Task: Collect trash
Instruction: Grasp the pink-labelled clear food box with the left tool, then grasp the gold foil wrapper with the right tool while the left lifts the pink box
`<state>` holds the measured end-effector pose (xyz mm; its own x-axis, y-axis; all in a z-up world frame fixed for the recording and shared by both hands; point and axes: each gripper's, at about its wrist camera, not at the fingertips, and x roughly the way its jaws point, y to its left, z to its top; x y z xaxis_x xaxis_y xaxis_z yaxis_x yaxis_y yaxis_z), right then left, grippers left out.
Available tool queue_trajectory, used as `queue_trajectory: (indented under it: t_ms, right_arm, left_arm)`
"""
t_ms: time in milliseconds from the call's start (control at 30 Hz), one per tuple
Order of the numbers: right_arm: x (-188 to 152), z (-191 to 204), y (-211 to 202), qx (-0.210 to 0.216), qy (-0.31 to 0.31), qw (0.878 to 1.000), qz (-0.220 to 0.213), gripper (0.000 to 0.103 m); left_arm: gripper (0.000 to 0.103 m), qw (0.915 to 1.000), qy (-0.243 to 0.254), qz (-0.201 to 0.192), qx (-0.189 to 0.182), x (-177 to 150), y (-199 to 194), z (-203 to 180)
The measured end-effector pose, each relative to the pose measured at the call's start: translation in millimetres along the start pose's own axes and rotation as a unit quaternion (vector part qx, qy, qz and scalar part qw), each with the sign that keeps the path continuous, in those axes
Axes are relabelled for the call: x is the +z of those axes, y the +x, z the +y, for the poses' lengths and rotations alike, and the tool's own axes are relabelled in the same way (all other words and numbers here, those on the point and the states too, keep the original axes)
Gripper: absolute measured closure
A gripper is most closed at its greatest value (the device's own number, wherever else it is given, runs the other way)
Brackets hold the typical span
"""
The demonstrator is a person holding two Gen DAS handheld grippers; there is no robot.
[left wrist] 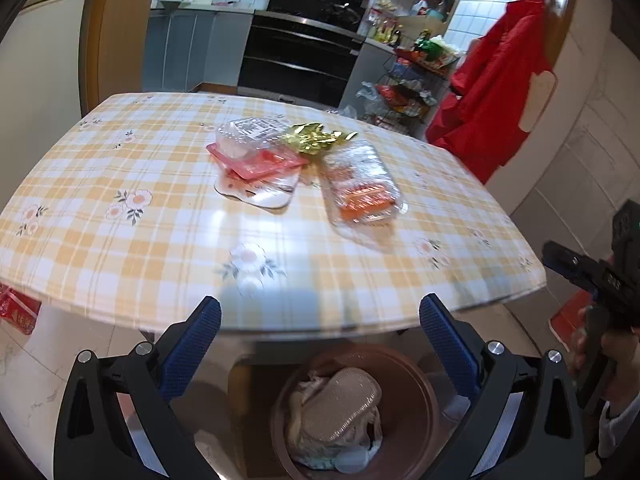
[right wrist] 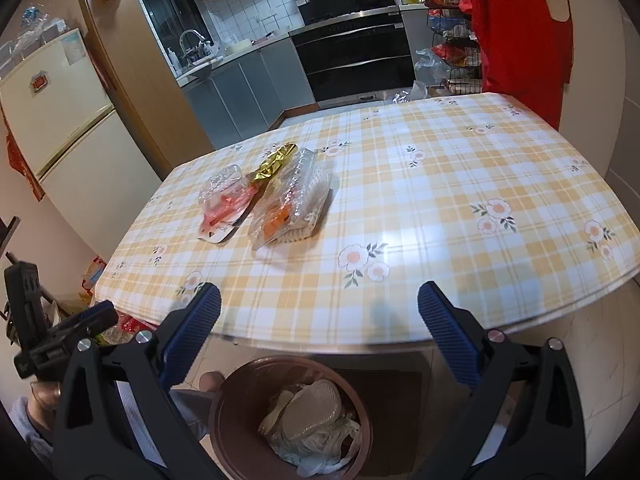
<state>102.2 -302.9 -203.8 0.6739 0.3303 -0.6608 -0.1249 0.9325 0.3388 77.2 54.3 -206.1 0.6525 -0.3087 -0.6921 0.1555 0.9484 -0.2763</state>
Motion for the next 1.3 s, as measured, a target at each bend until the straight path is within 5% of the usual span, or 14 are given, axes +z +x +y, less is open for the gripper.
queue_trajectory:
  t_ms: [200,400,600,900,1100,1233,1300]
  right_arm:
    - [16,-6,36,0.003,0.007,1.0,0.021,0.006]
    - [45,-6,78,0.007,-0.011,0.999,0.033,0.006]
    - [76,0,127,0.014,-0.031,0.998,0.048,0.006]
    - [126,24,176,0.022,-0.089,0.995,0.046,0.006]
    - [151,30,198,0.024,-0.117,0.991,0.053,0.006]
    - [162,32,214,0.029,-0.125,0.99,0.059,0.006]
    - [169,33,223,0.034,-0.127,0.989,0.065,0.006]
  left_arm:
    - [0.008,0.9996,-0.018,0.003,0.02,45,40,21]
    - [0.021,0.9975,-0.056,0.005,0.042,109,93,56]
    - [0.042,0.9808,-0.191,0.013,0.039,155,159,124]
    - [0.051,0.9572,-0.289,0.018,0.014,166,213,160]
    - [0.051,0.9508,-0.31,0.002,0.009,169,225,168]
    - [0.052,0.9543,-0.299,-0.001,0.002,172,231,166]
    - [0.066,0.9574,-0.288,-0.012,-0.01,172,231,164]
